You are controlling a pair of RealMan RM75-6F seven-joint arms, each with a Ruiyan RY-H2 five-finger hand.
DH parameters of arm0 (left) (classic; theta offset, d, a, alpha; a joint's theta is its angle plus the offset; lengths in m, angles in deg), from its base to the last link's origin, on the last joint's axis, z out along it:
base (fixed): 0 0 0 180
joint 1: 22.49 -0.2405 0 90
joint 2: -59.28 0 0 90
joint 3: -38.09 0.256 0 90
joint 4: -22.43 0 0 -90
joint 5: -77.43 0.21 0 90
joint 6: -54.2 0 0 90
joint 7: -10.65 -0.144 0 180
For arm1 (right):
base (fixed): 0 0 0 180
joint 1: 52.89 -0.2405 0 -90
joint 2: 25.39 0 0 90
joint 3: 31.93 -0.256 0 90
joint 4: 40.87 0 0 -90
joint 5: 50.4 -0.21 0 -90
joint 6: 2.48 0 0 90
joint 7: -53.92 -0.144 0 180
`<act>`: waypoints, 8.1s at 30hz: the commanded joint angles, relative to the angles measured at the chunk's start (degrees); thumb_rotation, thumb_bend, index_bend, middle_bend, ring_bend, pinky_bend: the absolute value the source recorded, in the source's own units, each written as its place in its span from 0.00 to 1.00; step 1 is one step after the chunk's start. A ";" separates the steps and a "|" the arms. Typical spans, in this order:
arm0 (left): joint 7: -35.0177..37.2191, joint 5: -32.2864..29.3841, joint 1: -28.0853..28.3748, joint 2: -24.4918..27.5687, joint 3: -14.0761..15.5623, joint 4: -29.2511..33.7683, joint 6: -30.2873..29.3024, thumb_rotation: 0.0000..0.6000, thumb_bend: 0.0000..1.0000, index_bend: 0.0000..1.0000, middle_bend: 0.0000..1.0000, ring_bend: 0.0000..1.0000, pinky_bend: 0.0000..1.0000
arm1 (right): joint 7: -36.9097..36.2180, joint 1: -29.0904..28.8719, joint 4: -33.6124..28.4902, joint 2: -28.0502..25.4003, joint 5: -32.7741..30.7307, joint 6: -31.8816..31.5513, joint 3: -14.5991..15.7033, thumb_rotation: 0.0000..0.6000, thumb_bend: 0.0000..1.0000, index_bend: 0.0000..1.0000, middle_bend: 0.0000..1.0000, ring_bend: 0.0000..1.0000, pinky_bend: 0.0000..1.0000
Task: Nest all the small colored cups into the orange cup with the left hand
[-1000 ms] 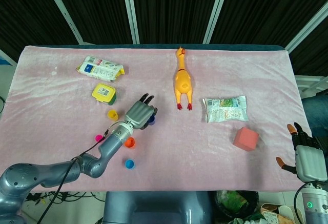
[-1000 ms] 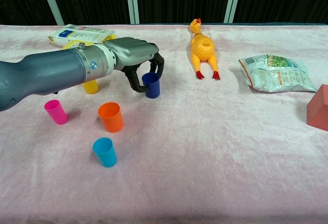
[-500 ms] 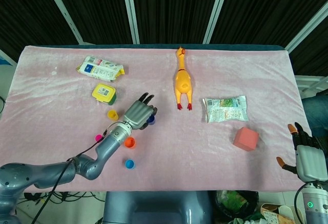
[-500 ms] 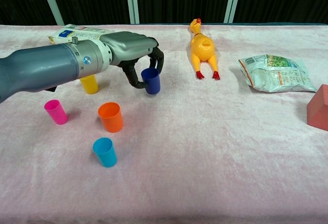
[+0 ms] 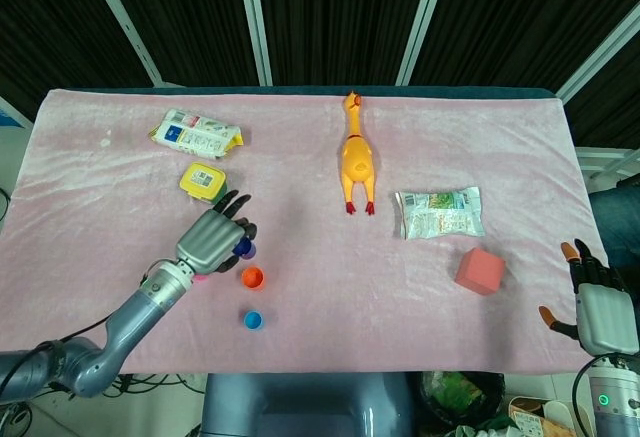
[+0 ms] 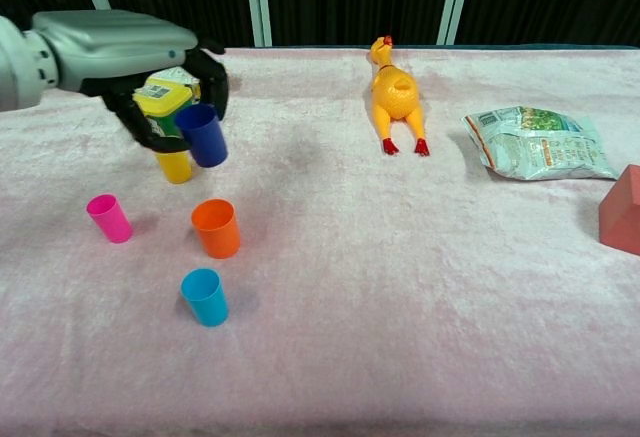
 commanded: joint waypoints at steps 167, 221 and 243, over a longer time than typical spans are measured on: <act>8.73 14.09 -3.19 -4.10 0.85 -6.06 3.81 1.00 0.40 0.45 0.50 0.08 0.00 | -0.54 0.07 -0.94 -0.62 -2.19 0.75 -0.42 1.00 0.13 0.00 0.02 0.11 0.16; 13.46 29.70 -8.06 -0.88 11.33 -0.92 1.34 1.00 0.24 0.21 0.27 0.02 0.00 | 0.27 0.00 -1.47 -0.67 -2.92 1.02 -0.39 1.00 0.13 0.00 0.02 0.11 0.16; 11.54 26.98 -8.25 -6.62 8.79 -6.74 4.22 1.00 0.28 0.34 0.40 0.03 0.00 | 0.08 -0.01 -1.67 -0.90 -3.39 1.32 -0.44 1.00 0.13 0.00 0.02 0.11 0.16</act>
